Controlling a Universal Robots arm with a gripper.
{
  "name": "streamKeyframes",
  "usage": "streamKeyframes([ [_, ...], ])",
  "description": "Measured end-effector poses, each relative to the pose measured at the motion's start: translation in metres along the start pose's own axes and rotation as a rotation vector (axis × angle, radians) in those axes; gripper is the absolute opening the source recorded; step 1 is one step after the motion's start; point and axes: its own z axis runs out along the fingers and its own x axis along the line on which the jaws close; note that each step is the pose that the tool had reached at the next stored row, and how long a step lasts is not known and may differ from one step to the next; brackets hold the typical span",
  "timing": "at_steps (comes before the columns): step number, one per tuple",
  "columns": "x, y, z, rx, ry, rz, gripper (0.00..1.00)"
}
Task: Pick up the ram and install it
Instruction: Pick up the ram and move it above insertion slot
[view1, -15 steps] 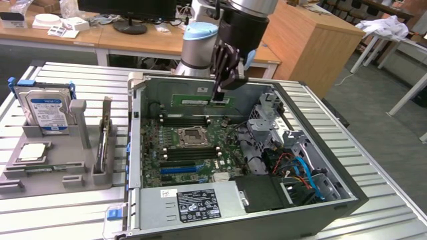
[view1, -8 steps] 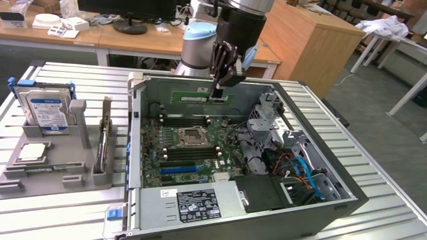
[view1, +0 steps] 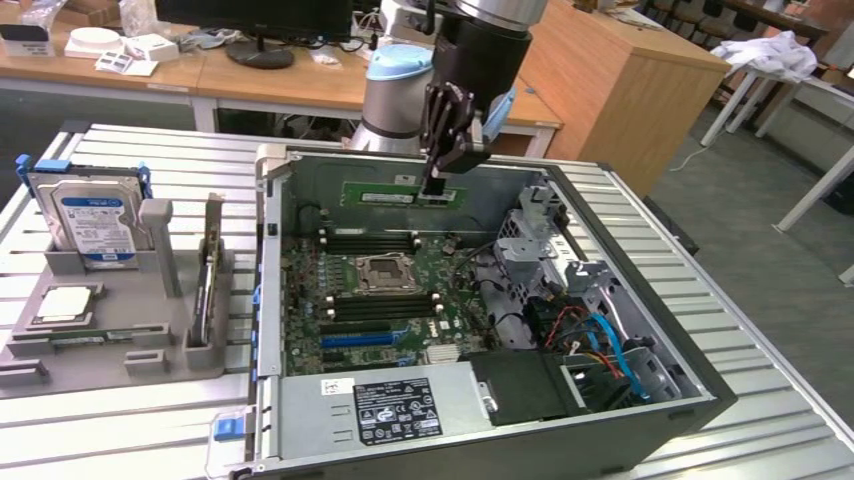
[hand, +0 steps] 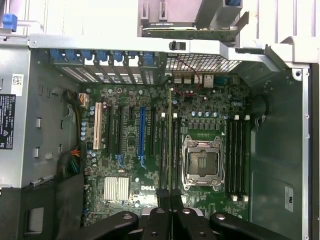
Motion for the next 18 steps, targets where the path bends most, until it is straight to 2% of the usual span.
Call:
streamKeyframes([
  [18, 0.000, -0.0017, 0.0260, 0.0006, 0.0002, 0.000, 0.12],
])
